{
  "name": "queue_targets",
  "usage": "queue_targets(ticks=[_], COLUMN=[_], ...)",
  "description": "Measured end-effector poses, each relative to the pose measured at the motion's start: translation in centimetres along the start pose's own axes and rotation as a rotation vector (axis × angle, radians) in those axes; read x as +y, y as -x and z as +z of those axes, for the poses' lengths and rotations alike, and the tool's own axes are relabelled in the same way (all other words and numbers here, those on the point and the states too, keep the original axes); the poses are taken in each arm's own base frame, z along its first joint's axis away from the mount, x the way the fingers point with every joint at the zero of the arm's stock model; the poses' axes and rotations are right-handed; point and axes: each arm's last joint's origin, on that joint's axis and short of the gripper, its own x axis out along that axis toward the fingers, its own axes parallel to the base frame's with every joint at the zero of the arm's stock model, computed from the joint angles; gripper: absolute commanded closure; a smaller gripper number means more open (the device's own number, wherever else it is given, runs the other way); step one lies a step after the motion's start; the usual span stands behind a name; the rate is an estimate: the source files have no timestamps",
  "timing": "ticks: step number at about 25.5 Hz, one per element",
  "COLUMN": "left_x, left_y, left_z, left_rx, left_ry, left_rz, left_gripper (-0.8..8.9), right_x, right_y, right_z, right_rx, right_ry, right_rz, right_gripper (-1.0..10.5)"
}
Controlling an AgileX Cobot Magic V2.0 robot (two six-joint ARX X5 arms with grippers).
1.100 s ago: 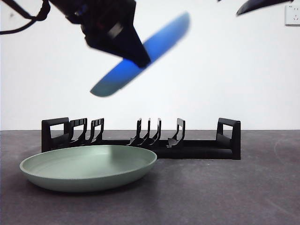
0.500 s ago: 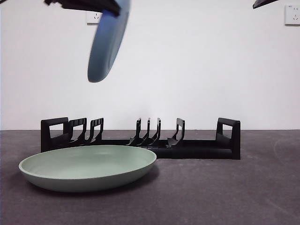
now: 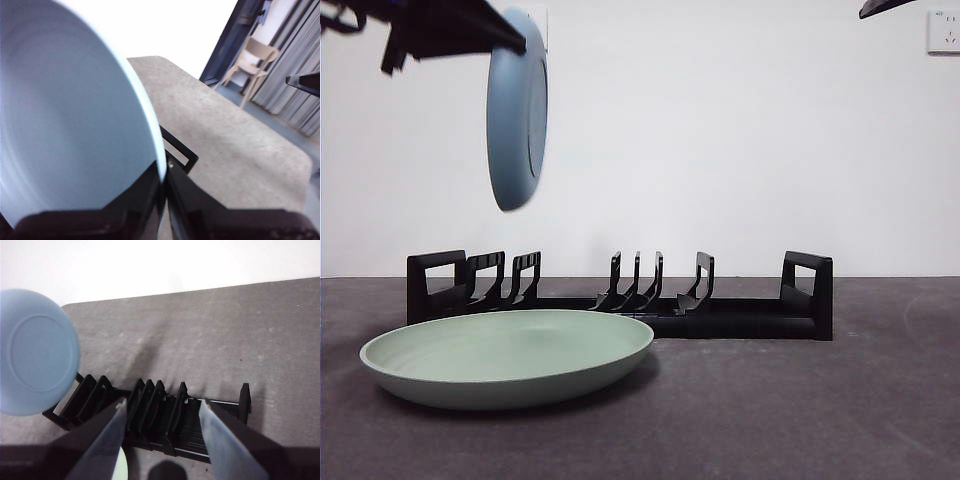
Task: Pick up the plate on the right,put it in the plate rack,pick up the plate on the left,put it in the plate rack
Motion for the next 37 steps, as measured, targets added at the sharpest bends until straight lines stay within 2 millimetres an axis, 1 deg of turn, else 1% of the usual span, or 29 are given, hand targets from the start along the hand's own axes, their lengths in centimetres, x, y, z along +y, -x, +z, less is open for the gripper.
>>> queue_targets(ticks=[5, 10, 16, 23, 29, 31, 33, 37], left_x=[2.3, 3.8, 4.4, 5.6, 5.8, 5.8, 5.7, 5.7], left_y=[-0.8, -1.1, -1.5, -2.4, -2.4, -2.4, -2.4, -2.3], left_z=[-1.2, -2.0, -2.4, -3.7, -4.1, -4.2, -4.3, -4.7], left_rx=[0.043, 0.065, 0.081, 0.123, 0.143, 0.153, 0.166, 0.198], left_ry=[0.087, 0.120, 0.128, 0.169, 0.170, 0.170, 0.169, 0.194], left_rz=[0.011, 0.040, 0.044, 0.065, 0.093, 0.092, 0.093, 0.100], left_gripper=[8.22, 8.22, 8.22, 8.22, 8.10, 7.84, 6.91, 5.73], right_x=[0.0, -0.1, -0.1, -0.1, -0.1, -0.2, -0.2, -0.3], right_y=[0.0, 0.0, 0.0, -0.1, -0.2, -0.3, -0.5, -0.8], right_z=[-0.2, -0.4, -0.4, -0.4, -0.4, -0.5, -0.5, -0.7], right_rx=[0.016, 0.038, 0.038, 0.040, 0.046, 0.050, 0.056, 0.076], right_ry=[-0.003, -0.008, -0.008, -0.008, -0.010, -0.011, -0.012, -0.016], right_rz=[-0.004, -0.008, -0.008, -0.009, -0.010, -0.011, -0.012, -0.017], right_gripper=[7.0, 7.0, 7.0, 7.0, 7.0, 7.0, 7.0, 7.0])
